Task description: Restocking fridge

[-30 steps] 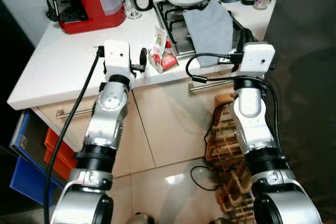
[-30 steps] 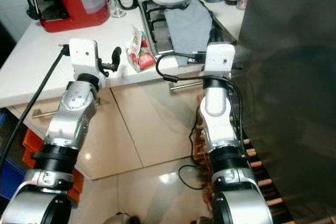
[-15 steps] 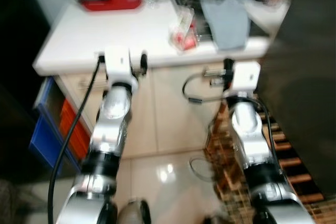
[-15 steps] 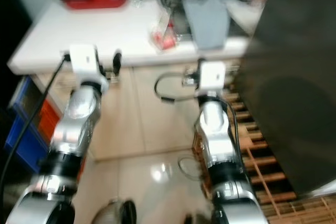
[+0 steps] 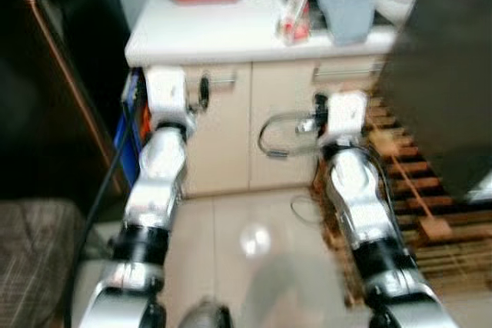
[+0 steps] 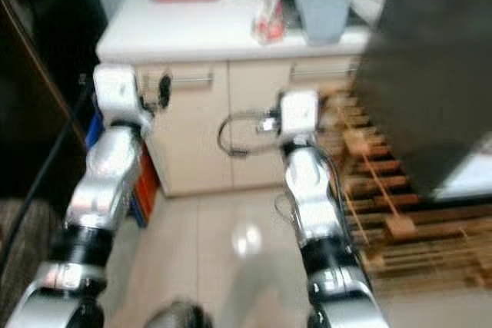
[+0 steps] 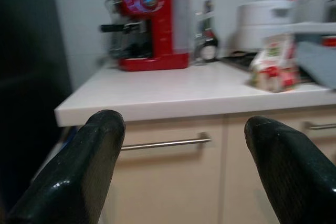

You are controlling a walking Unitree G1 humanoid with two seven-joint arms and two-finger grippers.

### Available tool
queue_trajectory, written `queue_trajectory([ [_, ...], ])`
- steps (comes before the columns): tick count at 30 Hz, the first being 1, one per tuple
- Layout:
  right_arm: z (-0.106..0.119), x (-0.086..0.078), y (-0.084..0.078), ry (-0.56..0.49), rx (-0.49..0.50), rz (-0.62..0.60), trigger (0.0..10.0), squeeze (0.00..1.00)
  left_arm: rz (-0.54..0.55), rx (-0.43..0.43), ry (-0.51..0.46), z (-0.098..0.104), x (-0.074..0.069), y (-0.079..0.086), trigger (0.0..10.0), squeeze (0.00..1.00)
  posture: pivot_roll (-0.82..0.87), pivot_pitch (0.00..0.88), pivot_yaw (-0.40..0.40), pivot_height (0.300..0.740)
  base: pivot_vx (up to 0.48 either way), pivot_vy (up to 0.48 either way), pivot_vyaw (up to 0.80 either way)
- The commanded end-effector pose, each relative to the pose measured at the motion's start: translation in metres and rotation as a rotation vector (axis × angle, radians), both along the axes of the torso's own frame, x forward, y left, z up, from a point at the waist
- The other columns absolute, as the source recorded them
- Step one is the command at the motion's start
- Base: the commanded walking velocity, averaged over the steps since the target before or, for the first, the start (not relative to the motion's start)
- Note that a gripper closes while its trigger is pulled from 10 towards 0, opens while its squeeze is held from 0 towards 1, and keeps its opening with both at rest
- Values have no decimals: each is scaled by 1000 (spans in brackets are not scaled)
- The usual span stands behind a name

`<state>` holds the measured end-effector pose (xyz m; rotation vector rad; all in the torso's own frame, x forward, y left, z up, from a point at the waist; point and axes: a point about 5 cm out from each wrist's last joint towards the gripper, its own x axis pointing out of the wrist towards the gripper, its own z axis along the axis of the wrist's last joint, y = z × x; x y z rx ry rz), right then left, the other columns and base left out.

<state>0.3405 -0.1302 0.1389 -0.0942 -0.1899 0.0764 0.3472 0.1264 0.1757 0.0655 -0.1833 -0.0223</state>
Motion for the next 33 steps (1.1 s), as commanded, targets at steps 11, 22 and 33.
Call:
queue_trajectory([
  [11, 15, 5, -4, -45, 37, -18, 10000, 1000, 10, -23, -6, -1, -4, 3, 10000, 0, -23, 0, -3, 740, 286, 0, 276],
  [22, 14, 3, -9, -55, 20, -40, 10000, 1000, 1, 7, -2, -2, -2, -1, 10000, 0, -35, 0, 1, 740, 0, 0, 0],
  [33, 9, 3, -13, -44, -8, -52, 10000, 1000, -25, -5, -19, 0, -4, -8, 10000, 0, -26, 0, -19, 740, 0, 0, 0],
])
